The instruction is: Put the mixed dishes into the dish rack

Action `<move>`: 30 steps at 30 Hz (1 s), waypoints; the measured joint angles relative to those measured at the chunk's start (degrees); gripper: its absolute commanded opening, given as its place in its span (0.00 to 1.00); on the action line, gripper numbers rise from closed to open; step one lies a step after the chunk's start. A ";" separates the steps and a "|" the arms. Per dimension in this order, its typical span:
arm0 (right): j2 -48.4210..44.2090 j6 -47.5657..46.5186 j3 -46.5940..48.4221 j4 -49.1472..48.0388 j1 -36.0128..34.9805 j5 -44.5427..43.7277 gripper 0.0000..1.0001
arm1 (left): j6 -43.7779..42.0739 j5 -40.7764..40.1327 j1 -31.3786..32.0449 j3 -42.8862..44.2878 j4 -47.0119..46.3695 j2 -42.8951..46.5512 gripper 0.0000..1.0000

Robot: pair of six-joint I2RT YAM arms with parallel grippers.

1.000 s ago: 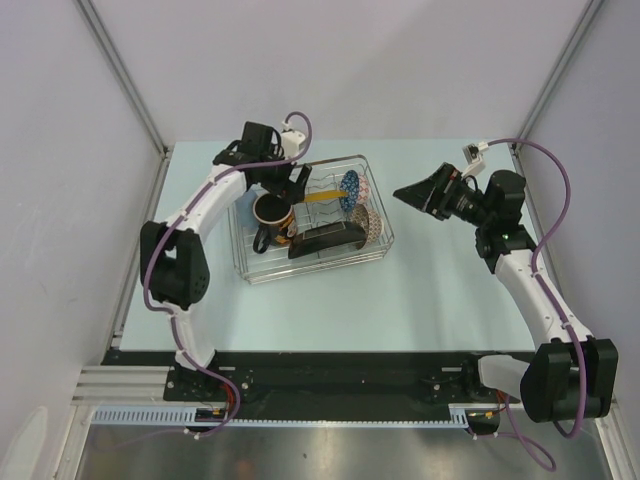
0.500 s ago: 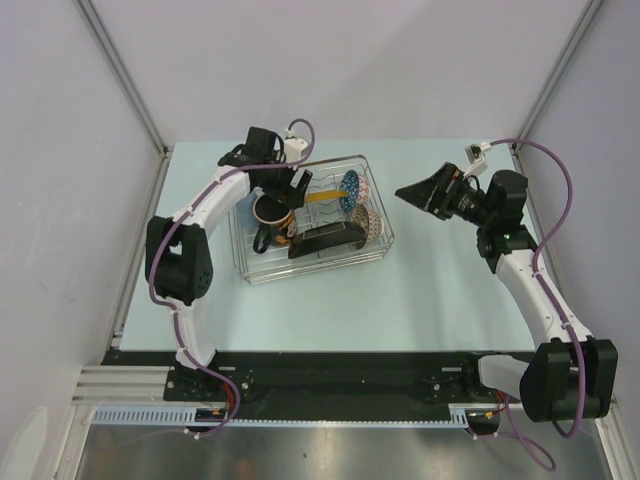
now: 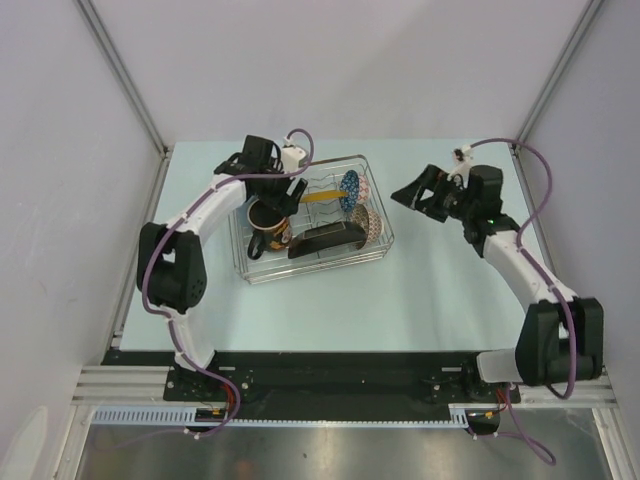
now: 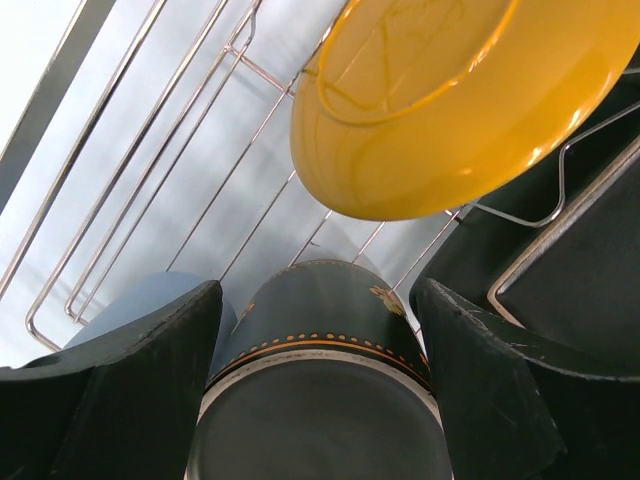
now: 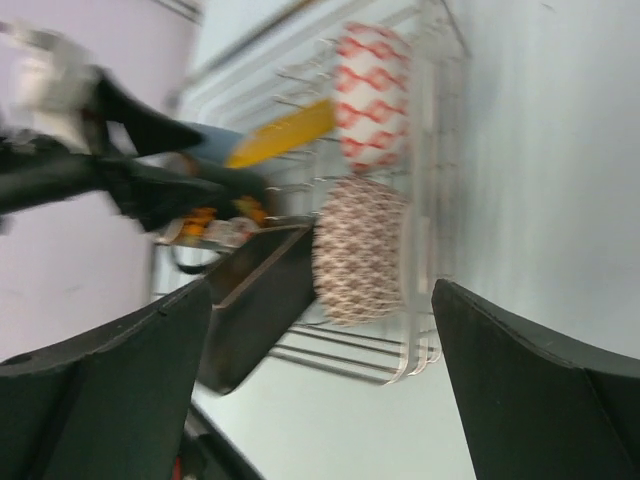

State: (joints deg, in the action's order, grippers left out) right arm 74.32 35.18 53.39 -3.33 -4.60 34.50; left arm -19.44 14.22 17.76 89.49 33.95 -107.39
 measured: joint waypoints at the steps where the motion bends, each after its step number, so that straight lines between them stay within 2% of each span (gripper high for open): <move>1: 2.12 -1.88 1.01 1.90 -1.01 -2.19 0.92 | -0.11 -0.09 0.00 -0.17 0.07 0.17 0.84; 6: 10.49 -9.01 5.33 9.62 -7.41 -13.20 0.88 | -0.20 -0.33 0.00 -0.70 0.31 0.70 0.84; 11: 12.94 -11.93 7.50 12.68 -9.09 -18.64 0.86 | -0.55 -0.50 0.00 -1.66 0.48 1.46 0.84; 20: 18.97 -14.34 12.35 12.85 -9.03 -23.54 0.83 | -1.18 -0.57 0.00 -4.44 0.48 3.63 0.84; 30: 25.24 -14.71 14.29 12.94 -9.97 -24.76 0.82 | -1.66 -1.07 0.00 -6.97 -0.85 5.35 0.84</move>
State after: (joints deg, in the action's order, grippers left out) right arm 99.57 20.47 67.68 9.61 -14.57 9.74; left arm -21.10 13.15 17.76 82.52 33.10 -102.04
